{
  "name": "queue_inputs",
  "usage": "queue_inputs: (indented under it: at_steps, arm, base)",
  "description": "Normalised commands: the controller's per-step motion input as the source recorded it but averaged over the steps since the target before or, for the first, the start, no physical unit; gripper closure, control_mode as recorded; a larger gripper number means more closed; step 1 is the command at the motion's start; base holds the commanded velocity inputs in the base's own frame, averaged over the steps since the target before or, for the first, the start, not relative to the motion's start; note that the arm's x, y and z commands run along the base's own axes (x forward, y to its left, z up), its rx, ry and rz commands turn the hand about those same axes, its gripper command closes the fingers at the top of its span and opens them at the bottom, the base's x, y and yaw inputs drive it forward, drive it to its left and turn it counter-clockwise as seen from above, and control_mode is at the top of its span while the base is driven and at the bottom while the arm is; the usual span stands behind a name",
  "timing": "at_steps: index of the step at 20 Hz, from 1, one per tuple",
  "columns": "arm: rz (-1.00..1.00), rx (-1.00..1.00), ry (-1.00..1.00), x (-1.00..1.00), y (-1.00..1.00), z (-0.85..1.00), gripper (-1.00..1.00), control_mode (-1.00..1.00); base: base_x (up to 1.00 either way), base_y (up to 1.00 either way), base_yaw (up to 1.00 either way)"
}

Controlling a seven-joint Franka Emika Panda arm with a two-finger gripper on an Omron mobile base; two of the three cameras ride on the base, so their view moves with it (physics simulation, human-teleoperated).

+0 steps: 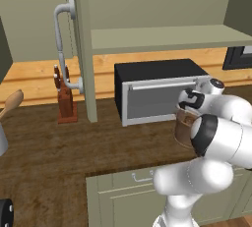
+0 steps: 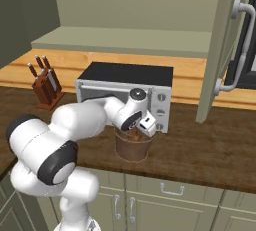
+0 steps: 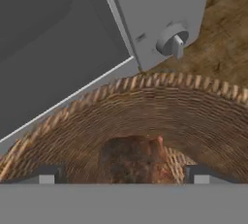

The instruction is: Open the cabinet, pick up the bread from the cabinet and place it in the basket. Then move the basket to the dining counter.

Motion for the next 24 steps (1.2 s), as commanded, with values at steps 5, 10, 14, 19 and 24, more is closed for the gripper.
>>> queue_inputs:
  at_steps: [5, 10, 14, 19, 24]
  arm:
    - [-0.02, 0.0, 0.0, -0.32, 0.0, 0.34, -1.0, -1.0]
    - [-0.02, 0.0, 0.0, -0.24, 0.0, 0.15, -1.0, -1.0]
    - [-0.02, 0.0, 0.0, -0.28, 0.0, 0.14, -1.0, -1.0]
    - [-0.03, 0.0, -0.08, -0.82, 0.0, 0.66, -1.0, -1.0]
    - [-0.07, 0.0, -0.01, -0.96, -0.11, 0.21, -1.0, -1.0]
  base:
    - [0.0, 0.0, 0.0]
    - [0.0, 0.0, 0.0]
    - [0.0, 0.0, 0.0]
    - [0.0, 0.0, 0.0]
    - [0.0, 0.0, 0.0]
